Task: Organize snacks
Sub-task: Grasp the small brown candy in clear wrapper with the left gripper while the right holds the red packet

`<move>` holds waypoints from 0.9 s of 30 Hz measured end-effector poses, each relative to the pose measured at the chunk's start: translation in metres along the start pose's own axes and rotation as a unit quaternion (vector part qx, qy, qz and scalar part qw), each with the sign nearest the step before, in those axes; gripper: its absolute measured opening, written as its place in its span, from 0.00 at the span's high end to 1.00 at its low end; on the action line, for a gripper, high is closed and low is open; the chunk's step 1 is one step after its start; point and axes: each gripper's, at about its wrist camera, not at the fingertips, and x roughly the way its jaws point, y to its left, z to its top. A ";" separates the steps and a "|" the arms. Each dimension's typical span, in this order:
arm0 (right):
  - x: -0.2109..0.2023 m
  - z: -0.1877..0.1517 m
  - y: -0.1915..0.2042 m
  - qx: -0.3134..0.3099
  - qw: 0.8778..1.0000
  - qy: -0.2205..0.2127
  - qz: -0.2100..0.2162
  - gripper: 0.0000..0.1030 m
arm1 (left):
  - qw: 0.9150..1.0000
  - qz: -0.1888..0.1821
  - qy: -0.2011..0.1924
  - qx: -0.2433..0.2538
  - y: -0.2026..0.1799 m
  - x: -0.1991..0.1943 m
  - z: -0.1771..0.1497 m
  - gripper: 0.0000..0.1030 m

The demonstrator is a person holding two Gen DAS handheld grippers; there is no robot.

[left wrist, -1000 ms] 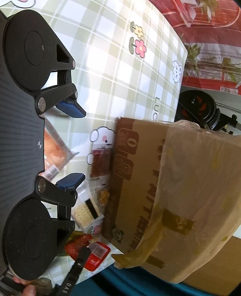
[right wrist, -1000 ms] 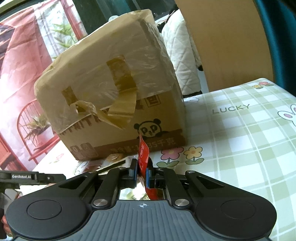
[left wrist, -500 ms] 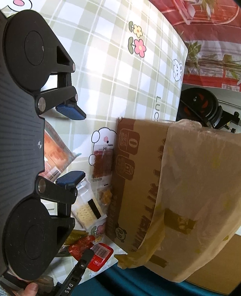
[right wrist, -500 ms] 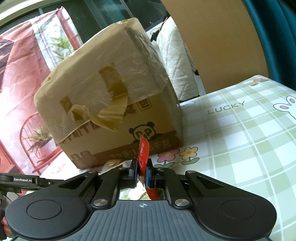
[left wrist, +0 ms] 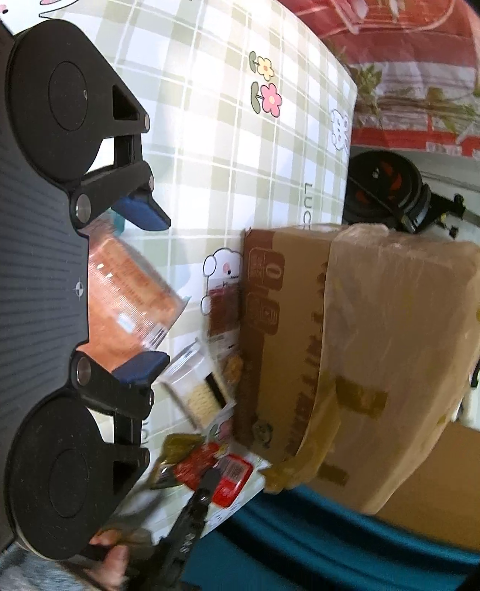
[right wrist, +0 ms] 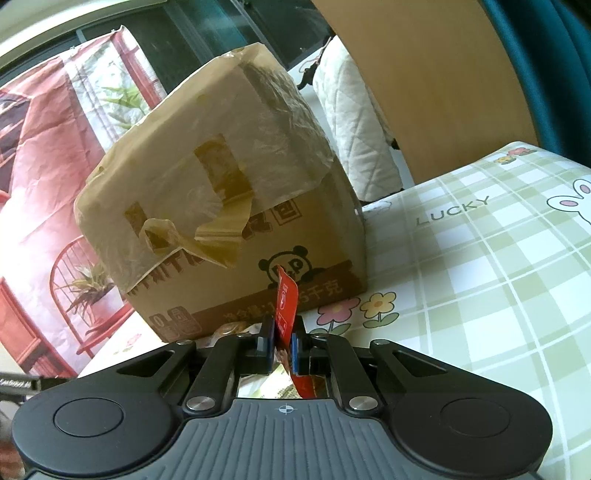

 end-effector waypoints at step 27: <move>0.002 0.001 -0.001 0.002 1.000 0.006 0.009 0.92 | 0.998 -0.029 0.046 0.027 -0.069 0.122 0.081 0.71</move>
